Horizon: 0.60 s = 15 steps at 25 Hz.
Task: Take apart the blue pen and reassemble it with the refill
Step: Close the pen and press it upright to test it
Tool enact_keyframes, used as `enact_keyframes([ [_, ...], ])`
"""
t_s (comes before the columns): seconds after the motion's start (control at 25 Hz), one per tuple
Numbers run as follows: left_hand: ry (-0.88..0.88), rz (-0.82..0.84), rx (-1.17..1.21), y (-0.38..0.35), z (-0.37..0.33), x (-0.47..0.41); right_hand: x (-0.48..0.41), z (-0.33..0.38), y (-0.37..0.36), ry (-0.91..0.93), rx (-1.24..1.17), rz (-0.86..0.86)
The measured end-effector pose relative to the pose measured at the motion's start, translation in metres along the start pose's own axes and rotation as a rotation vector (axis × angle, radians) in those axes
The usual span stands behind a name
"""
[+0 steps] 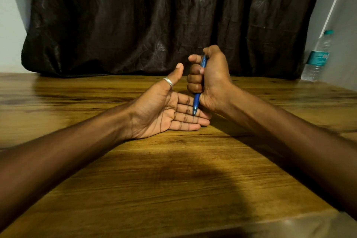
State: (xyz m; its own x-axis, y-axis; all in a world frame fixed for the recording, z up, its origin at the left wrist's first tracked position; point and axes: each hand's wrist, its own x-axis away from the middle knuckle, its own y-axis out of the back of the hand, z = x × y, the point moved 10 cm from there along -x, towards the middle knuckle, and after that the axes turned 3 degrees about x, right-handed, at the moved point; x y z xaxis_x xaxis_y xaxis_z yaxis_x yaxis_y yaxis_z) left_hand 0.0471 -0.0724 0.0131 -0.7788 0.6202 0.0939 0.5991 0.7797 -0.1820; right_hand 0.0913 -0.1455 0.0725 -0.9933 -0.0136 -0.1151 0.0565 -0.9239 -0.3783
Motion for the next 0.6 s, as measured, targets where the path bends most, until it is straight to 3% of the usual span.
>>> enact_keyframes([
  [0.6,0.008,0.013,0.011,0.0000,0.0011,-0.0008,0.0012,0.0018,-0.0008,0.004,-0.006,0.009],
])
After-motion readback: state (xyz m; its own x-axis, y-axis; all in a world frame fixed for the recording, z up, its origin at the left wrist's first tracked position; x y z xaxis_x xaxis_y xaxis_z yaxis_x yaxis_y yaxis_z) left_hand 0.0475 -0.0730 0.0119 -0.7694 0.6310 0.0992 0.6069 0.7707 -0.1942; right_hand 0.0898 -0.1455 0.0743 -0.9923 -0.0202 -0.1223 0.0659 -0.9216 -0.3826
